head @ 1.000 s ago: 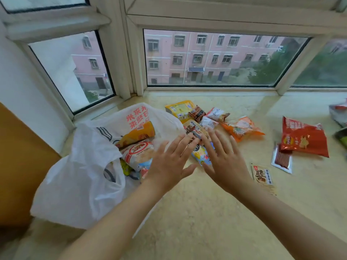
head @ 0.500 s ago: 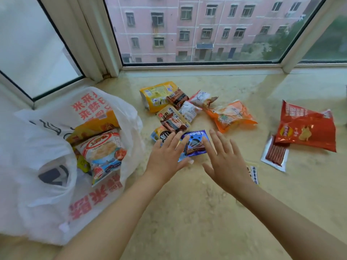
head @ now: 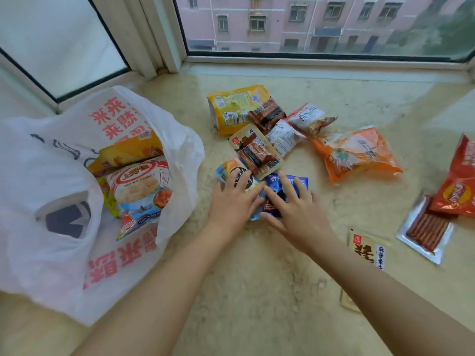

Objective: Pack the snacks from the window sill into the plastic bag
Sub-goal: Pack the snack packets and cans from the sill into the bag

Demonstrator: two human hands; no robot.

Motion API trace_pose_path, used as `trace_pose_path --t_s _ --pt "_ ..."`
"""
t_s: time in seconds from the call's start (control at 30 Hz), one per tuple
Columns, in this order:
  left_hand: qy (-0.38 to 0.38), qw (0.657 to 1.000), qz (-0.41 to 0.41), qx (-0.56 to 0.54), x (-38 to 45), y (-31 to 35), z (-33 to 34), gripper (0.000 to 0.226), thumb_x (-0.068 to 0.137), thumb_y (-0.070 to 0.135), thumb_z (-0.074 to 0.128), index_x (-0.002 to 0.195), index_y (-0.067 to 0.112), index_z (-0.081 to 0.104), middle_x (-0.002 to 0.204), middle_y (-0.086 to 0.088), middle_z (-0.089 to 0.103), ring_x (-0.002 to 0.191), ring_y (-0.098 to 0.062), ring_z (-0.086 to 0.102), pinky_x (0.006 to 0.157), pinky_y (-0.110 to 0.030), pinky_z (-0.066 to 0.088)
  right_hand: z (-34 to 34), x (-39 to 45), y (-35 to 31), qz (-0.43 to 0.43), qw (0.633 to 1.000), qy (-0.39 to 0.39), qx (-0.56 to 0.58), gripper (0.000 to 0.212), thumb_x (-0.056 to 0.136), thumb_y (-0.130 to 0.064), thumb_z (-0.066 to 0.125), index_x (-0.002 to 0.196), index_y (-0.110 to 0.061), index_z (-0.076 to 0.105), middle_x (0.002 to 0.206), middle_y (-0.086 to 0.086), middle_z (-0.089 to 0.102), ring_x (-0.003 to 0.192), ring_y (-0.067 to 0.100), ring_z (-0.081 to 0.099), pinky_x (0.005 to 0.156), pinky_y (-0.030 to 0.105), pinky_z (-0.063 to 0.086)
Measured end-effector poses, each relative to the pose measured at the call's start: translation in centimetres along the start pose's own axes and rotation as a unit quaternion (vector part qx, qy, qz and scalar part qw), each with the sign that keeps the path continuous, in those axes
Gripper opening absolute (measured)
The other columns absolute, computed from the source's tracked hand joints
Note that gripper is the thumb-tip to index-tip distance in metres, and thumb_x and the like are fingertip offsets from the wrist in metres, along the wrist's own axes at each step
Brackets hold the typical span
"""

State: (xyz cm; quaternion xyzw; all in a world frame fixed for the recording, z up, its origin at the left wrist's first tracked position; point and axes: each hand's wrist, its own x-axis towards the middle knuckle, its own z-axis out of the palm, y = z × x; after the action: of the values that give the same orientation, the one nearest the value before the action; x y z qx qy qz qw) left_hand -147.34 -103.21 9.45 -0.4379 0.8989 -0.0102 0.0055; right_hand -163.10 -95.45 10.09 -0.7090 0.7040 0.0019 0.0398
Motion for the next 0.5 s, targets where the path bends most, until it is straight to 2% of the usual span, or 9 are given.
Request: trace_pose_path --t_s 0.13,0.23,0.27,0.3,0.33,0.37,0.4,0.47,0.5 --pt "0.04 0.996 0.055 -0.058 -1.0 -0.9 0.3 0.038 0.089 0.049 0.039 0.1 0.028 0.069 0.117 -0.006 0.062 0.114 -0.03 0.055 0.069 -0.041 0.05 0.0 -0.8 0.5 -0.004 0.999 0.023 0.035 0.058 0.087 -0.065 0.034 0.099 -0.018 0.066 0.132 0.013 0.057 0.118 0.037 0.054 0.078 0.046 0.049" --pt "0.051 0.99 0.089 -0.097 -2.5 -1.7 0.5 0.034 0.09 0.051 0.042 0.087 0.027 0.066 0.111 0.0 0.06 0.109 -0.023 0.051 0.064 -0.037 0.049 0.0 -1.2 1.2 -0.006 0.997 0.064 0.044 0.04 0.085 -0.05 0.049 0.088 -0.013 0.063 0.121 0.012 0.061 0.109 0.033 0.06 0.071 0.041 0.05" --pt "0.052 0.989 0.083 -0.111 -3.0 -1.7 0.4 0.033 0.089 0.049 0.044 0.084 0.025 0.065 0.107 0.002 0.06 0.106 -0.022 0.053 0.063 -0.037 0.049 0.1 -1.3 1.4 0.0 0.996 0.078 0.048 0.03 0.082 -0.042 0.059 0.091 -0.013 0.062 0.122 0.014 0.06 0.108 0.034 0.06 0.072 0.043 0.051" --pt "0.063 0.988 0.064 -0.129 -3.3 -1.8 0.4 0.03 0.088 0.047 0.047 0.083 0.024 0.065 0.105 0.002 0.06 0.104 -0.022 0.054 0.064 -0.039 0.049 0.2 -1.2 1.6 0.013 0.995 0.078 0.054 0.03 0.078 -0.035 0.069 0.097 -0.013 0.062 0.125 0.016 0.058 0.111 0.036 0.058 0.076 0.046 0.052" --pt "0.075 0.986 0.033 -0.145 -3.4 -1.8 0.4 0.028 0.085 0.046 0.05 0.087 0.022 0.065 0.108 0.001 0.058 0.106 -0.022 0.053 0.069 -0.041 0.051 0.3 -1.2 1.9 0.029 0.996 0.065 0.057 0.04 0.074 -0.033 0.074 0.106 -0.014 0.061 0.131 0.018 0.054 0.116 0.038 0.054 0.08 0.051 0.051" --pt "0.079 0.985 -0.005 -0.151 -3.4 -1.7 0.4 0.032 0.081 0.047 0.052 0.098 0.022 0.064 0.116 -0.001 0.055 0.113 -0.023 0.05 0.077 -0.045 0.051 0.5 -1.1 2.1 0.044 0.996 0.047 0.061 0.051 0.073 -0.037 0.075 0.116 -0.016 0.059 0.137 0.018 0.049 0.122 0.04 0.05 0.082 0.054 0.05" --pt "0.062 0.985 -0.047 -0.151 -3.3 -1.4 0.2 0.046 0.079 0.05 0.054 0.114 0.022 0.06 0.129 -0.004 0.048 0.123 -0.025 0.043 0.092 -0.047 0.048 0.5 -1.1 2.2 0.057 0.996 0.03 0.062 0.06 0.073 -0.042 0.073 0.126 -0.02 0.055 0.142 0.018 0.044 0.126 0.04 0.046 0.084 0.055 0.049" --pt "-0.004 0.979 -0.128 -0.16 -2.9 -0.7 -0.2 0.075 0.078 0.057 0.058 0.143 0.025 0.036 0.154 -0.01 0.02 0.144 -0.03 0.017 0.116 -0.042 0.025 0.5 -1.0 2.2 0.075 0.996 0.0 0.054 0.072 0.077 -0.053 0.064 0.141 -0.028 0.041 0.153 0.015 0.029 0.134 0.038 0.037 0.089 0.055 0.046" --pt "-0.037 0.971 -0.164 -0.173 -2.7 -0.2 -0.4 0.083 0.079 0.06 0.059 0.148 0.029 0.023 0.159 -0.008 0.005 0.147 -0.029 0.004 0.118 -0.039 0.017 0.5 -1.1 2.3 0.085 0.995 -0.021 0.057 0.075 0.08 -0.057 0.059 0.146 -0.032 0.032 0.157 0.013 0.02 0.138 0.036 0.031 0.093 0.053 0.044"
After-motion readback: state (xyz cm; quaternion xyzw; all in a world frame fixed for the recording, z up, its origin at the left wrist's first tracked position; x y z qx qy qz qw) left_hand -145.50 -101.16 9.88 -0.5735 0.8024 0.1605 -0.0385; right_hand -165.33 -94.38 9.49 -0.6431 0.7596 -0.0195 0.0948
